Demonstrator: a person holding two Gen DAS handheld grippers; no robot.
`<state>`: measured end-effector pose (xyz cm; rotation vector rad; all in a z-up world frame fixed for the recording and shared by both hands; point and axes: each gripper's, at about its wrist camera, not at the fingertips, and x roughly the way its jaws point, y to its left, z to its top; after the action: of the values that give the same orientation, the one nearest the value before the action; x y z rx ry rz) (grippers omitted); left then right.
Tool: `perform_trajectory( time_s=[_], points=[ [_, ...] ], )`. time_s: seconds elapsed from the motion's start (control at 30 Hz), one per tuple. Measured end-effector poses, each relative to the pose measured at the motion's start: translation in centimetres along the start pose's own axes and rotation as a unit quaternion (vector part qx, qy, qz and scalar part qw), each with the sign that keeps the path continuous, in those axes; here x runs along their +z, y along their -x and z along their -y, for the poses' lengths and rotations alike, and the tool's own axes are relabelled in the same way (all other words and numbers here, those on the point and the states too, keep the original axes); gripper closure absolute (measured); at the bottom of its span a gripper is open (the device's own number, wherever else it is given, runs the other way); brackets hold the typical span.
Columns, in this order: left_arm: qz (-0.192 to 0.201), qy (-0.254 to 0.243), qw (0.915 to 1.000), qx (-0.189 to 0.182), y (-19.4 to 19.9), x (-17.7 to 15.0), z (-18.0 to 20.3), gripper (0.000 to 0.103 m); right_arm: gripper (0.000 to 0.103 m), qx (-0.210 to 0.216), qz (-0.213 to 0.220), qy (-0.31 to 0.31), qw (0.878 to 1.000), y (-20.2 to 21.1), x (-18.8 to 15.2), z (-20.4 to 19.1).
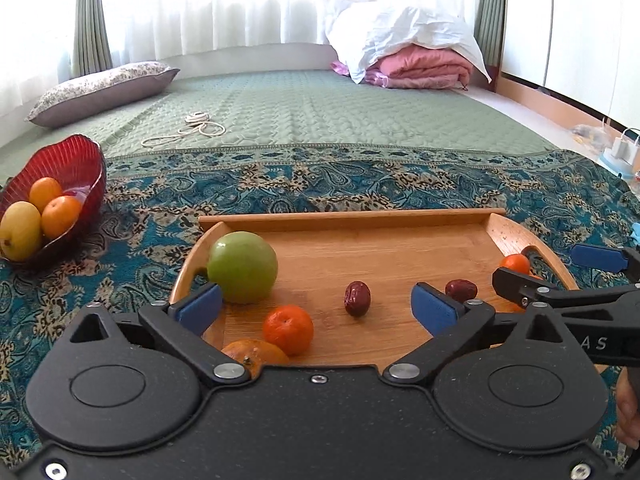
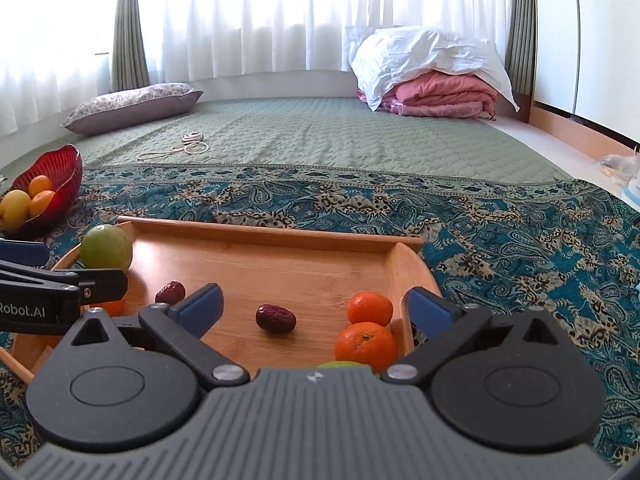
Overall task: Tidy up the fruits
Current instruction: 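Open both grippers and lift them away from the dates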
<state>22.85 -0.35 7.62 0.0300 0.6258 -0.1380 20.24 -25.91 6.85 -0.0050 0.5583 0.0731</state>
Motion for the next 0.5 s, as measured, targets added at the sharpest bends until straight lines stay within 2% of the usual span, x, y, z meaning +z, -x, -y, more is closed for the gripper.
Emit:
perform_trajectory(
  time_s=[0.17, 0.33, 0.5],
  points=[
    [0.009, 0.008, 0.9999, 0.001, 1.2, -0.4, -0.1, 0.0, 0.0, -0.002, 0.001, -0.008, 1.0, 0.8, -0.2, 0.2],
    [0.019, 0.011, 0.9996, 0.019, 2.2, -1.2, -0.3, 0.0, 0.0, 0.003, 0.003, -0.017, 1.0, 1.8, -0.7, 0.4],
    [0.02, 0.015, 0.9996, 0.014, 3.5, -2.4, -0.5, 0.0, 0.0, 0.007, 0.01, -0.019, 1.0, 2.9, -1.6, 0.3]
  ],
)
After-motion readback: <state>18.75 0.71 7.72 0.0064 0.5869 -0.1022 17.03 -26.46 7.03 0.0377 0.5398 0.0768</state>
